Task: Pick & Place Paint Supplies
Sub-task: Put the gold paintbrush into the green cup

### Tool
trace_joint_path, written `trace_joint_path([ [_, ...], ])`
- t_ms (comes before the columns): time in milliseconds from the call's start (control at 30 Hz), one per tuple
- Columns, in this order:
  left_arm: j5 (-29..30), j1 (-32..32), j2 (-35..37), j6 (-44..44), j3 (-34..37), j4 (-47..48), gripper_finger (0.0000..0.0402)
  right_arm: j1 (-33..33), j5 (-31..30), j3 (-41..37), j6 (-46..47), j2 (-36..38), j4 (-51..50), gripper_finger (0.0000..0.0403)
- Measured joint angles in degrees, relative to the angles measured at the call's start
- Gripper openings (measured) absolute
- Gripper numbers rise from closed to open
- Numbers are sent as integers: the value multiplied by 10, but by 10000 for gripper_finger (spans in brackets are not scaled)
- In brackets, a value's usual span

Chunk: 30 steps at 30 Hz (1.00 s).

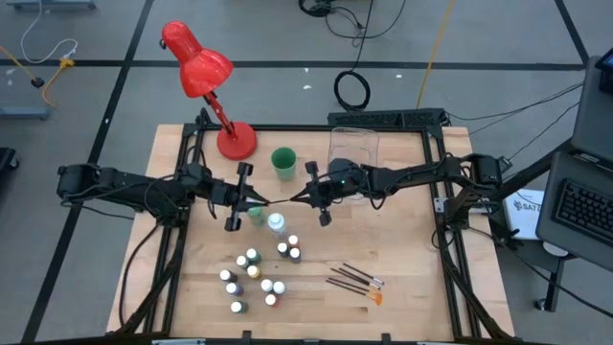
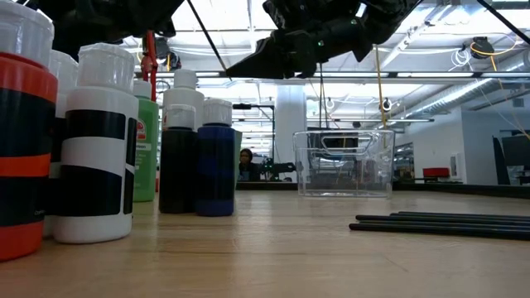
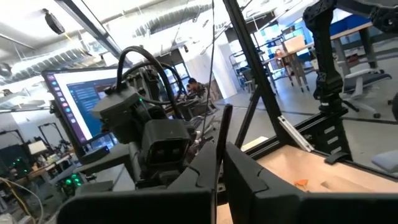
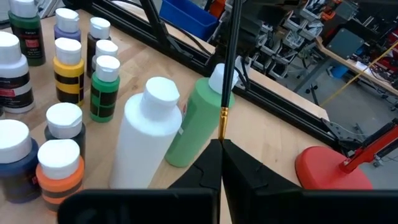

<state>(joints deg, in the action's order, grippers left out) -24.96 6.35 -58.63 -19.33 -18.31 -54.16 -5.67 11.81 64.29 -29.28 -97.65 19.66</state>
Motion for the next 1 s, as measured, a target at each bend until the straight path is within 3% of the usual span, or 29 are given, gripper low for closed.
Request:
trace_joint_path([
  [167,73,-1,0,4,0,0,3,0,-19,-1,-2,0,-15,1],
  [300,146,11,0,18,0,4,2,4,-106,-15,-15,1,-23,18],
  [467,150,45,0,38,0,6,1,14,-207,-55,-28,56,-24,56],
  [567,151,69,0,51,0,9,1,22,-204,-113,-32,117,-22,71],
  [767,161,107,-13,76,0,4,0,48,-160,-276,-17,245,138,66],
  [1000,229,142,-111,89,-51,12,0,68,-161,-443,-14,322,282,35],
])
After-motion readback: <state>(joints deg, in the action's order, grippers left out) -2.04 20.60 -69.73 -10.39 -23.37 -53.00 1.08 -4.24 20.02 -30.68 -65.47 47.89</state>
